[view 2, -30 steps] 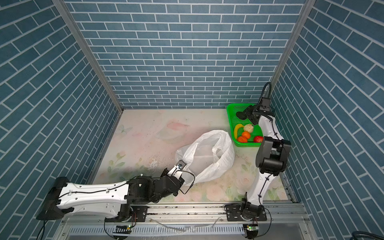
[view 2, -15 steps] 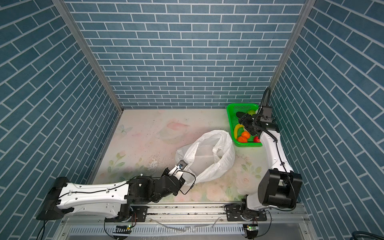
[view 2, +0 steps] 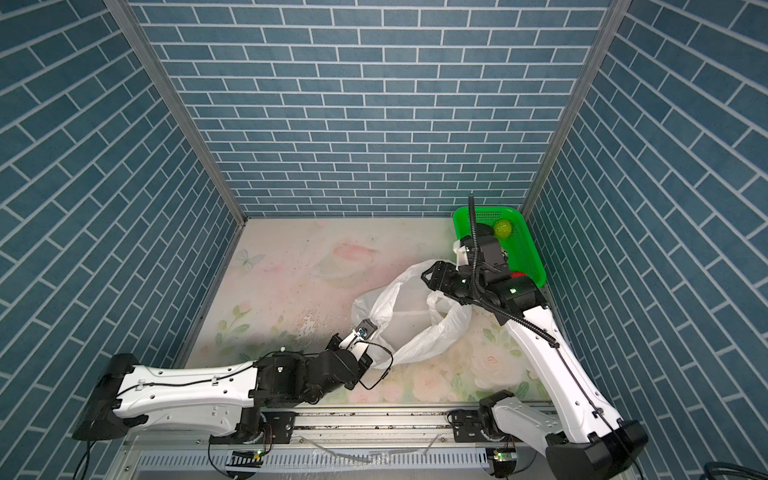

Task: Untie the knot of the plastic bag and take out the fruit
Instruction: 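Move the right gripper back into the bag toward the green-yellow mango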

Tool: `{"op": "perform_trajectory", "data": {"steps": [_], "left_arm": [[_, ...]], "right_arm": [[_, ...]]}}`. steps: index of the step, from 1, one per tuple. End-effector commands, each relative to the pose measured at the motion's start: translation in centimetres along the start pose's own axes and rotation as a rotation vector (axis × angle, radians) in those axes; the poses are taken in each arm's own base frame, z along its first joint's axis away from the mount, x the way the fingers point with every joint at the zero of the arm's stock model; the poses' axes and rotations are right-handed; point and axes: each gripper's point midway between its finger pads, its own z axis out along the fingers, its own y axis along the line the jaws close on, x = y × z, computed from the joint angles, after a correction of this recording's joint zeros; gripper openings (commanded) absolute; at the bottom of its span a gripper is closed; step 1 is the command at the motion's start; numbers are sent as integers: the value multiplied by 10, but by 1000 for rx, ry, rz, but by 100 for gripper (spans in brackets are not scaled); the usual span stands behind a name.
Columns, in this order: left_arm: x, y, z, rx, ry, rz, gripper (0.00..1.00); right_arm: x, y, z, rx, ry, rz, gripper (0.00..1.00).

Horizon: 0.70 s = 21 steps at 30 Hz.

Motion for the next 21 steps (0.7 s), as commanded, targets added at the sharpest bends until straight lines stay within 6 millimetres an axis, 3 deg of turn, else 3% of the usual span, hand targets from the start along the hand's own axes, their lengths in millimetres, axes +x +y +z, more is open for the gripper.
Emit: {"op": "perform_trajectory", "data": {"steps": [1, 7, 14, 17, 21], "left_arm": [[-17, -1, -2, 8, -42, -12, 0], [-19, 2, -3, -4, -56, -18, 0], [-20, 5, -3, -20, -67, -22, 0], [-17, 5, -2, -24, -63, -19, 0], [-8, 4, 2, -20, -49, -17, 0]], "right_arm": [[29, -22, 22, 132, 91, -3, 70], [57, -28, 55, 209, 179, -73, 65], [88, -52, 85, 330, 244, -181, 59], [103, -80, 78, 438, 279, -206, 59], [120, -122, 53, 543, 249, -162, 58]]}}
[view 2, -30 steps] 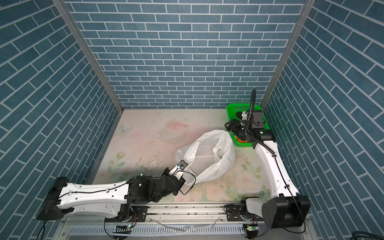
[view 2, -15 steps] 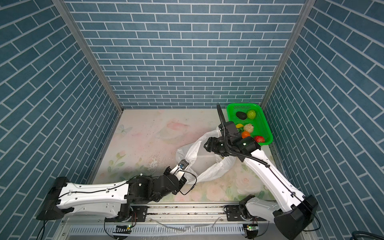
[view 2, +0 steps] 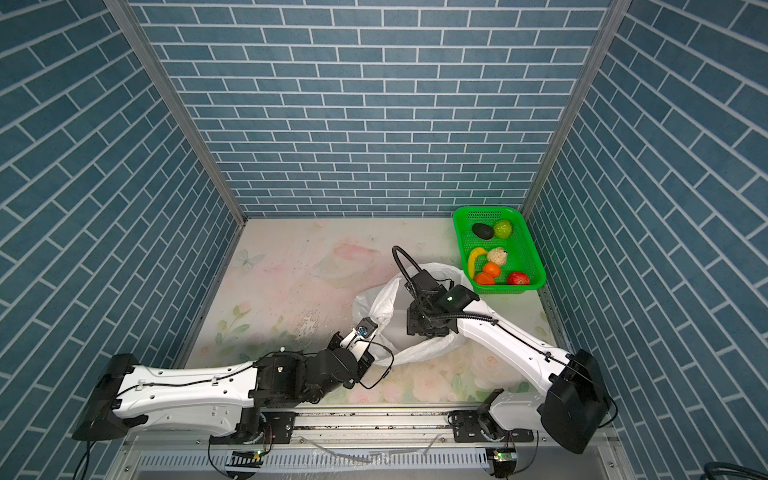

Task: Untie the knot of the plastic bag and take out the fruit
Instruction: 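Move the right gripper back into the bag toward the green-yellow mango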

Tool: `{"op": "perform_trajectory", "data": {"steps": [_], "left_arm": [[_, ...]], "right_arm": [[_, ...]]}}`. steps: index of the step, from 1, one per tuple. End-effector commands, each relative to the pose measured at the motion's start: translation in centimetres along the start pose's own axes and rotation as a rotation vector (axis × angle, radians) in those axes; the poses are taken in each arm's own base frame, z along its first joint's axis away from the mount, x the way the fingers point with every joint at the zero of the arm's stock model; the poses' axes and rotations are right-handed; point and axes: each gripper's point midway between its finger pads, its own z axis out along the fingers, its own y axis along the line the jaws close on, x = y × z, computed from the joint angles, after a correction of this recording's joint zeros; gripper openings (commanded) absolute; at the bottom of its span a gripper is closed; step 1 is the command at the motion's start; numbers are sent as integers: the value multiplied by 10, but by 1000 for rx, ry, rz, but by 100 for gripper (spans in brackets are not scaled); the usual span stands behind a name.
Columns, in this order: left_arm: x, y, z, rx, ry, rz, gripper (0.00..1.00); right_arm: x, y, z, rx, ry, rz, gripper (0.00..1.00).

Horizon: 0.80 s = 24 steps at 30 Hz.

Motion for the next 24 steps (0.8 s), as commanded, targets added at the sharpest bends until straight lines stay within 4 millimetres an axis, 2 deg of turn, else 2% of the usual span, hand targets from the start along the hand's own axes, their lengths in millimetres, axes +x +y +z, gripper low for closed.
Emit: {"op": "perform_trajectory", "data": {"steps": [1, 7, 12, 14, 17, 24], "left_arm": [[5, 3, 2, -13, 0, 2, 0], [11, -6, 5, 31, 27, 28, 0], [22, -15, 7, 72, 69, 65, 0], [25, -16, 8, 75, 79, 74, 0], [24, -16, 8, 75, 83, 83, 0], [13, -25, 12, 92, 69, 103, 0]], "right_arm": [[31, -52, -3, 151, -3, 70, 58], [74, -103, 17, 212, -51, 252, 58], [81, -113, 34, 179, -107, 319, 58], [77, -111, 36, 167, -121, 312, 58], [65, -100, 27, 145, -132, 286, 60], [36, -56, -7, 61, -88, 227, 67]]}}
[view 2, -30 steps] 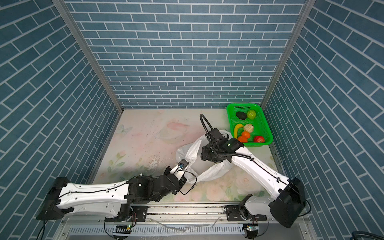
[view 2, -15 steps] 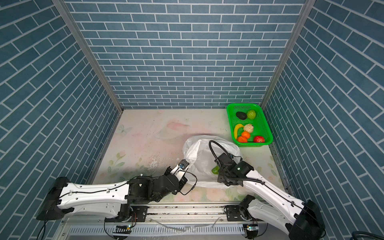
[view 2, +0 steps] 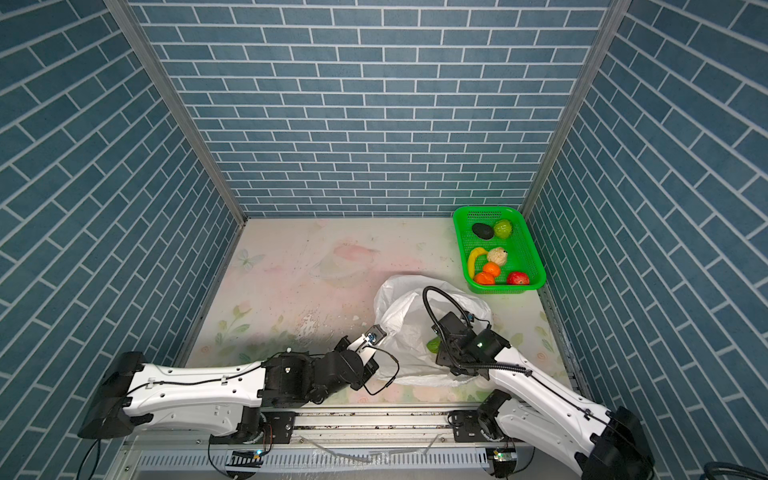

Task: Untie the knot of the plastic bag and take out the fruit
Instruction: 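Move the right gripper back into the bag toward the green-yellow mango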

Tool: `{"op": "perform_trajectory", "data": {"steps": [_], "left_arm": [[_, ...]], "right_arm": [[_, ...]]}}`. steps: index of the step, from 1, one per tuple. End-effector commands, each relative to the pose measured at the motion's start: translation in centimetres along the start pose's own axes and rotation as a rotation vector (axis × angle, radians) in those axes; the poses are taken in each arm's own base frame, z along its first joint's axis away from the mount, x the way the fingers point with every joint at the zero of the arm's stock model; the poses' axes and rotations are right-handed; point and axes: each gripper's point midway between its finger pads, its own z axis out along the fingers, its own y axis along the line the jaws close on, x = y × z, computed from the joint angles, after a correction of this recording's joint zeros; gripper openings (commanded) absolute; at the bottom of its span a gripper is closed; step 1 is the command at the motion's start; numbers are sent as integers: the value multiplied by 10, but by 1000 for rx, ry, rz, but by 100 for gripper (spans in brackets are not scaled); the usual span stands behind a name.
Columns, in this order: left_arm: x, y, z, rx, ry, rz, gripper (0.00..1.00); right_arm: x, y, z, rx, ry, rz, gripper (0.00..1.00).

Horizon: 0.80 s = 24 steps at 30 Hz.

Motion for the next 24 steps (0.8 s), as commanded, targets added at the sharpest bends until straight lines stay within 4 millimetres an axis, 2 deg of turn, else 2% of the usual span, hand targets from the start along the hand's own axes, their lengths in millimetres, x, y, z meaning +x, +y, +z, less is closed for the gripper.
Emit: {"op": "perform_trajectory", "data": {"steps": [1, 6, 9, 12, 14, 16, 21, 24], "left_arm": [[-9, -4, 2, 11, -7, 17, 0], [-15, -9, 4, 24, -18, 26, 0], [-16, -9, 3, 25, -21, 25, 0], [-16, -8, 2, 23, -18, 26, 0], [-15, -7, 1, 18, -18, 25, 0], [-15, -6, 1, 16, -17, 25, 0], [-13, -3, -1, 7, -18, 15, 0], [-13, -2, -1, 1, -22, 16, 0]], "right_arm": [[-13, 24, -20, -43, 14, -34, 68], [-23, 49, -23, -74, 33, -66, 70], [-24, 56, -17, -68, 56, -66, 71], [-28, 63, -22, -65, 78, -65, 71], [-28, 55, -31, 5, 109, -73, 71], [-25, 36, -46, 114, 145, -94, 70], [-20, 9, -79, 171, 129, -76, 70], [-16, 16, -82, 100, 134, -42, 70]]}}
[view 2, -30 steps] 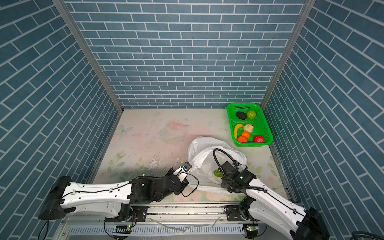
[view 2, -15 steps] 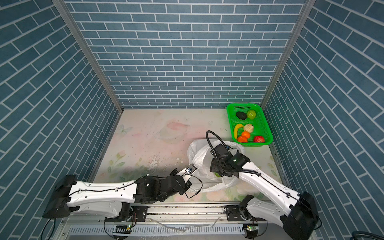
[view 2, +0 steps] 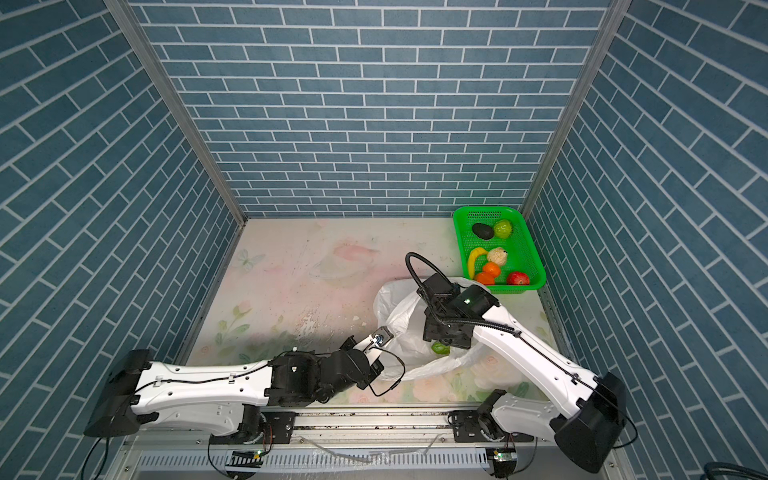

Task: Untie the knot of the plastic bag and take out the fruit
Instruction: 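Move the right gripper back into the bag toward the green-yellow mango, then position the right gripper around the green-yellow mango and close it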

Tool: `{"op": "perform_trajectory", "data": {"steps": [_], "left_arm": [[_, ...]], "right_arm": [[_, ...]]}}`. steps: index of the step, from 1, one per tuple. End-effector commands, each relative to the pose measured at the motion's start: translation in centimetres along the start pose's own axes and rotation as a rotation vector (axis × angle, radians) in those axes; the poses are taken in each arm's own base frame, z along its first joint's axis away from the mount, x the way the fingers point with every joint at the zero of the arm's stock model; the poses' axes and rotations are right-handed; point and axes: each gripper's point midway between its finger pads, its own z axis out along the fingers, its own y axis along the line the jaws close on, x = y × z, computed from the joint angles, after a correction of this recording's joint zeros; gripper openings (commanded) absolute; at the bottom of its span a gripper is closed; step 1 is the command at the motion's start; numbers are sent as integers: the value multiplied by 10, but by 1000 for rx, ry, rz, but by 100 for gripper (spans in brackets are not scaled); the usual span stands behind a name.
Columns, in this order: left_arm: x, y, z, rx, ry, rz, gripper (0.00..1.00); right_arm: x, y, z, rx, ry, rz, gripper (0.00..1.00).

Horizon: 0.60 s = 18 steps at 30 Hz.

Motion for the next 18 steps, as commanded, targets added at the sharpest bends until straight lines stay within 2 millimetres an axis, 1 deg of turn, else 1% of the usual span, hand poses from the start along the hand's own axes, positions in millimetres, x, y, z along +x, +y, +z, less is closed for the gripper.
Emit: {"op": "perform_trajectory", "data": {"steps": [1, 4, 6, 8, 11, 15, 17, 18], "left_arm": [[-6, 5, -4, -14, -18, -9, 0], [-7, 4, -4, -8, -24, -13, 0], [-7, 3, -4, -5, -25, -11, 0], [-6, 3, -4, -5, -24, -7, 0], [-6, 4, -5, -6, -26, -14, 0], [-5, 5, -5, -11, -27, -19, 0], [-5, 4, -5, -10, -28, -20, 0], [-6, 5, -5, -12, -29, -19, 0]], "right_arm": [[10, -5, -12, -14, 28, 39, 70], [5, 32, 3, -160, 44, 35, 70], [-2, 52, 15, -235, 34, 46, 70], [-8, 61, 26, -247, 22, 48, 70], [-16, 69, 44, -235, 8, 30, 70], [-28, 69, 63, -220, -3, 57, 72], [-25, 61, 78, -187, 43, 95, 72], [-22, 52, 81, -140, 59, 102, 72]]}}
